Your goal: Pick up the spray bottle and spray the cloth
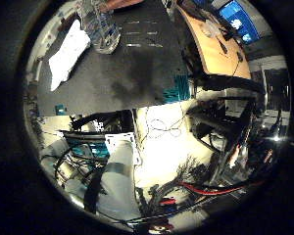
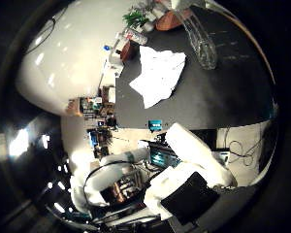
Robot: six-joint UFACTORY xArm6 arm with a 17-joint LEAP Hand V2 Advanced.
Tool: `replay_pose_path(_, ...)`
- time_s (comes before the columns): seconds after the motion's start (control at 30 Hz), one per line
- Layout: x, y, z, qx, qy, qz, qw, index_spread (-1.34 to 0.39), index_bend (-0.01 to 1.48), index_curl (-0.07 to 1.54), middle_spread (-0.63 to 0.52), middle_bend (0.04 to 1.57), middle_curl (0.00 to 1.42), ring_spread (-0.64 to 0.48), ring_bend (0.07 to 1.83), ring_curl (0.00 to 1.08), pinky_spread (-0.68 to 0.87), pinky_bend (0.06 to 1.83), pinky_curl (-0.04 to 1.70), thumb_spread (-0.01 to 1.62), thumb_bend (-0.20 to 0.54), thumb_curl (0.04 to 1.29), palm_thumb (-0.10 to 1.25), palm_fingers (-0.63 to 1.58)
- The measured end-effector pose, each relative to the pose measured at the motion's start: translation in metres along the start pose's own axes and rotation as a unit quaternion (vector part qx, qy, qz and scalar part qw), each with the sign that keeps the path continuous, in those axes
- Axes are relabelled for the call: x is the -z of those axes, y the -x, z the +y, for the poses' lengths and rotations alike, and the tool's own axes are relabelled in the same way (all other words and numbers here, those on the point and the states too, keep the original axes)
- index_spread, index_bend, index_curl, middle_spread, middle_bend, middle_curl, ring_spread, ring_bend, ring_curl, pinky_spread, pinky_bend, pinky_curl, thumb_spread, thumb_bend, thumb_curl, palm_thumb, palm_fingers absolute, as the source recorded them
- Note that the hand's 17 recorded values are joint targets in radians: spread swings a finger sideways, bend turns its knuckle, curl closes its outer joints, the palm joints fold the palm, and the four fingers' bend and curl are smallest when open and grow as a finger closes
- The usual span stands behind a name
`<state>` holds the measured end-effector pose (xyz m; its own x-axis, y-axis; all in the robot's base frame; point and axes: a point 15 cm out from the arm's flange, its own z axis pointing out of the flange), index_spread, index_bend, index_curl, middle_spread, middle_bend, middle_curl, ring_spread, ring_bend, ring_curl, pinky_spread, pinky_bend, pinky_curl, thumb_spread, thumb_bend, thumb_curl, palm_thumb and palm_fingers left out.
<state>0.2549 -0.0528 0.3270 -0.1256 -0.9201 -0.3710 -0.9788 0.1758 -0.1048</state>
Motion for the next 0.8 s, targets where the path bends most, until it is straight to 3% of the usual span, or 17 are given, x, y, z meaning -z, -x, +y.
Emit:
replay_pose_path(0.33, 0.001, -0.023, -0.027, -0.005, -0.075, -0.009, 0.997, -0.3, 0.16, 0.28, 0.1, 0.2, 0.33, 0.19, 0.23, 0.24, 0.38, 0.34, 0.32, 1.22, -0.016, 0.31, 0.73, 0.11)
replay_pose_path(0.8, -0.001, -0.027, -0.049, 0.004, -0.111, -0.036, 0.993, -0.25, 0.15, 0.26, 0.13, 0.2, 0.33, 0.19, 0.26, 0.27, 0.38, 0.41, 0.33, 1.21, -0.015, 0.32, 0.71, 0.07)
